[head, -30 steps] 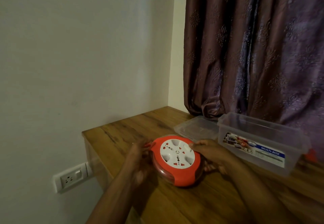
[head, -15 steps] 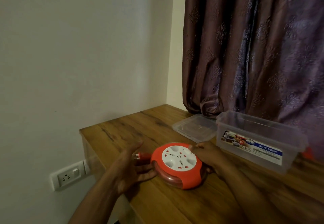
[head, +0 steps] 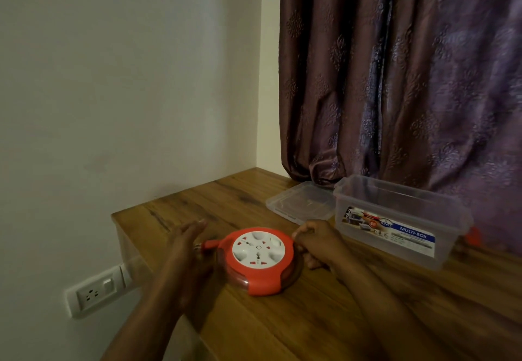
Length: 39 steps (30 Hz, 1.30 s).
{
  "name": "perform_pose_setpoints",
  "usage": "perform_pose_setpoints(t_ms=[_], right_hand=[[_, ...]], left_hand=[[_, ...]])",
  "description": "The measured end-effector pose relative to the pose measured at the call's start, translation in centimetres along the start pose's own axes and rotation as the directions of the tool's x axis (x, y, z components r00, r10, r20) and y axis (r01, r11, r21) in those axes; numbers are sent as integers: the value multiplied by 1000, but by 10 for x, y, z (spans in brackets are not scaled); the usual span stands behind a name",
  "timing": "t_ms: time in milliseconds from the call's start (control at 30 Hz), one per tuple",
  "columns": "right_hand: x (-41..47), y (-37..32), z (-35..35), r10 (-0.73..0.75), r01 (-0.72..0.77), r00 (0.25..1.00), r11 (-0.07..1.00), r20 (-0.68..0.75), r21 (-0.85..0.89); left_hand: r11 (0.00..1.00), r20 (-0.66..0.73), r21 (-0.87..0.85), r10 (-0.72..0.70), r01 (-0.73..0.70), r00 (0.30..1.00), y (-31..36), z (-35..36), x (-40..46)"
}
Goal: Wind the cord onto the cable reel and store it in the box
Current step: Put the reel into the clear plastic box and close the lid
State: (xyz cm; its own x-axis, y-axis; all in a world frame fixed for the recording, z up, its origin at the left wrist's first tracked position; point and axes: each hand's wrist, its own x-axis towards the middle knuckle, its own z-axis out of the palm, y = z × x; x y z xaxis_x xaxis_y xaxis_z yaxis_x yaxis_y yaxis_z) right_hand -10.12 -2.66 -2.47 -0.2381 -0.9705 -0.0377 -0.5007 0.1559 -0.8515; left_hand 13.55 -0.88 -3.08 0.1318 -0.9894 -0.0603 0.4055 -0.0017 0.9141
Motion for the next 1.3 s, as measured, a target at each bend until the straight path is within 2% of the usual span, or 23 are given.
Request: perform_pose_setpoints(t_ms=[67,100,167,267,367,400,467,567,733,833,967,1067,1133,1233,1300], right_hand=[[0,-2,-9,-58,54,997,995,-54,-82],[1,-5,-16,-114,97,989,982,-97,-162],[1,-12,-33,-231,169,955,939,-185,-300],[-4,-23,-67,-369,206,853,888,-369,-411],[-12,-19,-99,-461,87,732,793,-501,-603],[-15,-14,-107,-470,-1,730,725,-496,-689],[-19,0,-119,-374,-180,806,582,-458,-793],[-20,20,-130,-192,-244,901,518,-390,-820],[-22,29,-149,-143,-193,924,628,-355,-754],[-25,25,-172,-115,-138,944,713,-308,-688],[-36,24,-202,-97,40,993,818,-69,-574],[-44,27,-209,-48,90,994,874,100,-477],[-44,29,-209,-41,113,986,873,160,-475],[-42,28,-207,-47,139,978,873,203,-466],[-40,30,-206,-69,143,981,886,181,-440]], left_hand=[[996,-91,63,62,-56,994,-7,5,2],[977,-122,183,135,-111,983,-11,9,1],[872,-136,428,322,-238,937,-14,18,-8],[776,21,468,468,-422,883,-9,45,-26],[699,241,461,494,-546,835,-2,81,-37],[695,295,441,485,-568,823,-2,91,-38],[704,366,414,452,-577,814,-5,109,-40],[684,430,441,408,-582,805,-16,128,-42],[778,402,435,284,-454,871,-32,141,-43],[771,379,439,307,-462,873,-34,138,-41],[827,387,399,241,-397,890,-33,136,-40],[855,408,377,192,-356,893,-34,141,-42],[773,446,444,249,-454,860,-34,144,-44],[490,534,619,310,-613,787,-38,142,-44],[389,568,663,294,-640,768,-41,137,-47]])
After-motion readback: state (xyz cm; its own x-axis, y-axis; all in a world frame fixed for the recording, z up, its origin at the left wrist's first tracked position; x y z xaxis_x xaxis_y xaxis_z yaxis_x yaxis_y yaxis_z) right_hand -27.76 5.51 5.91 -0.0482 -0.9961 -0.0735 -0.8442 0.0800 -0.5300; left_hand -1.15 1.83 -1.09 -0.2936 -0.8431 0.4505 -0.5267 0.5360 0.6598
